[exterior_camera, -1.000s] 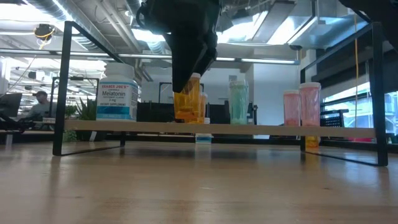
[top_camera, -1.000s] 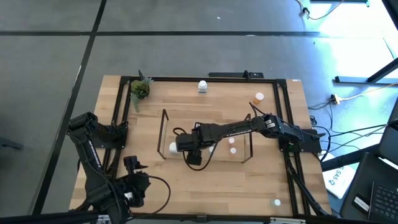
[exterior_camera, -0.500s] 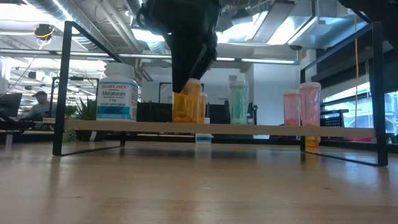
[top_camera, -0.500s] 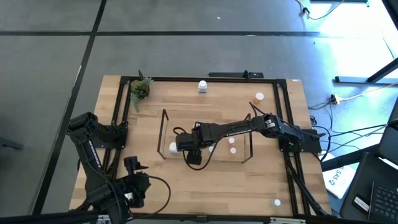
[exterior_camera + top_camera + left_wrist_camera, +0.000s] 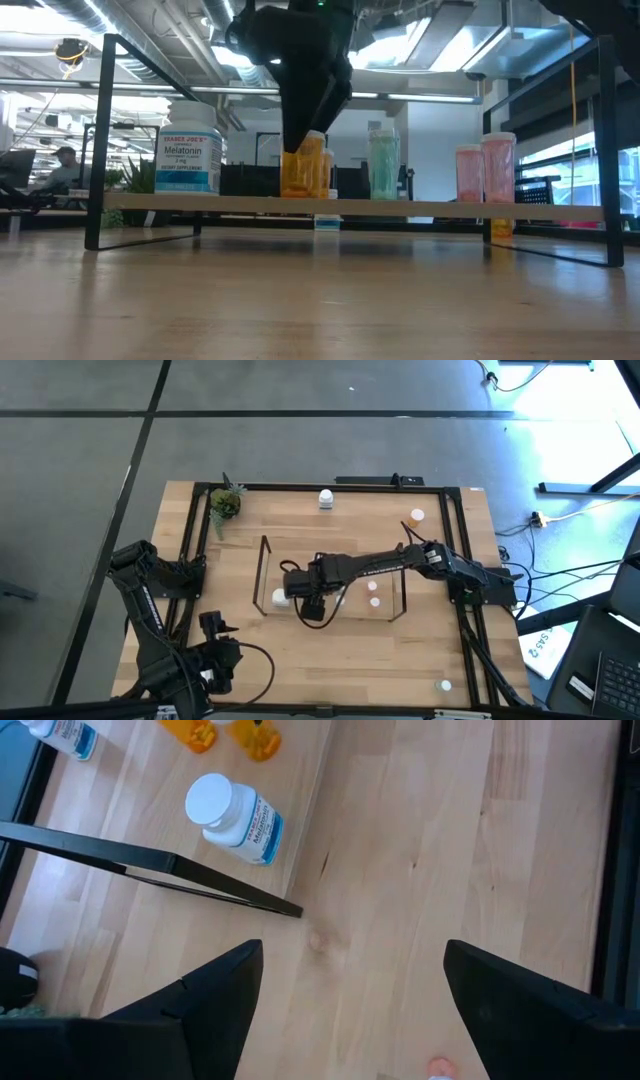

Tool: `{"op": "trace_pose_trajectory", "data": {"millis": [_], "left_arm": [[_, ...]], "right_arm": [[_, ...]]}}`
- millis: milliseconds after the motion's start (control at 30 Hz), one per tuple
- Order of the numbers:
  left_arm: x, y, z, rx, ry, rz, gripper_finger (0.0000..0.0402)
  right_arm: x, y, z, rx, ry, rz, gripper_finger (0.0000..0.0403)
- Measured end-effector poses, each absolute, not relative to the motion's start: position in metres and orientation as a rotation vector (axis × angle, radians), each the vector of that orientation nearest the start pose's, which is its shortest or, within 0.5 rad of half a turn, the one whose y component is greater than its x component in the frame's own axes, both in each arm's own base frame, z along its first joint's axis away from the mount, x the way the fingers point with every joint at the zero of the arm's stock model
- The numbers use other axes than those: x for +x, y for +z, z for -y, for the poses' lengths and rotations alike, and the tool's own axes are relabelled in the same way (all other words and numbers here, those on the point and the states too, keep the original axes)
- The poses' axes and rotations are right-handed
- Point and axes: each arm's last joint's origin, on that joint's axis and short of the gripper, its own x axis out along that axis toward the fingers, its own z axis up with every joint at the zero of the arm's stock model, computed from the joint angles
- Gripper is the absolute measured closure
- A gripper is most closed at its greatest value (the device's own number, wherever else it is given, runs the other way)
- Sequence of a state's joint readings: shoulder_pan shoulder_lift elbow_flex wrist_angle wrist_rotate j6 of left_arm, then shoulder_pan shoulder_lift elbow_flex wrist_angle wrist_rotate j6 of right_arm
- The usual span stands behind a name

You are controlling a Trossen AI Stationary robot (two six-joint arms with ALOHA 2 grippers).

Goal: Pick and place medicine bottles onto shelf by color
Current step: Put the bottom orange pill bottle on the shelf aligned with the other orange pill bottle, then adjust the white pill bottle on the shelf

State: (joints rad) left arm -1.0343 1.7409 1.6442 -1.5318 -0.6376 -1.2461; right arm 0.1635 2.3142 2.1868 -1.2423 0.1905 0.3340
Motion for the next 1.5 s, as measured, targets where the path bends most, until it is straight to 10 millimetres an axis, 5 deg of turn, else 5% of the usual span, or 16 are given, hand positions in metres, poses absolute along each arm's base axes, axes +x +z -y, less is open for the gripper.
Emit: {"op": "trace_pose_trajectory", "data": {"millis": [300, 533, 700, 1067, 1300, 1500], "left_arm": [[0.173, 0.309, 0.257, 0.096, 0.366, -0.997, 0.0095], [0.173, 0.309, 0.257, 0.096, 0.367, -0.996, 0.0095], [0.173, 0.309, 0.257, 0.095, 0.367, -0.996, 0.0095], [0.169, 0.309, 0.26, 0.094, 0.356, -0.993, 0.0095], [0.162, 0.309, 0.264, 0.077, 0.346, -0.985, 0.0095], [0.155, 0.309, 0.269, 0.051, 0.34, -0.976, 0.0095]], "right_arm": [[0.459, 0.234, -0.071, 0.006, -0.276, -1.349, 0.0139], [0.457, 0.257, -0.082, -0.073, -0.33, -1.281, 0.0139], [0.454, 0.278, -0.1, -0.069, -0.292, -1.211, 0.0139], [0.453, 0.285, -0.156, -0.125, -0.118, -1.055, 0.0139], [0.469, 0.266, -0.179, -0.192, 0.039, -0.974, 0.0139], [0.486, 0.232, -0.173, -0.192, 0.046, -1.017, 0.0139]]}}
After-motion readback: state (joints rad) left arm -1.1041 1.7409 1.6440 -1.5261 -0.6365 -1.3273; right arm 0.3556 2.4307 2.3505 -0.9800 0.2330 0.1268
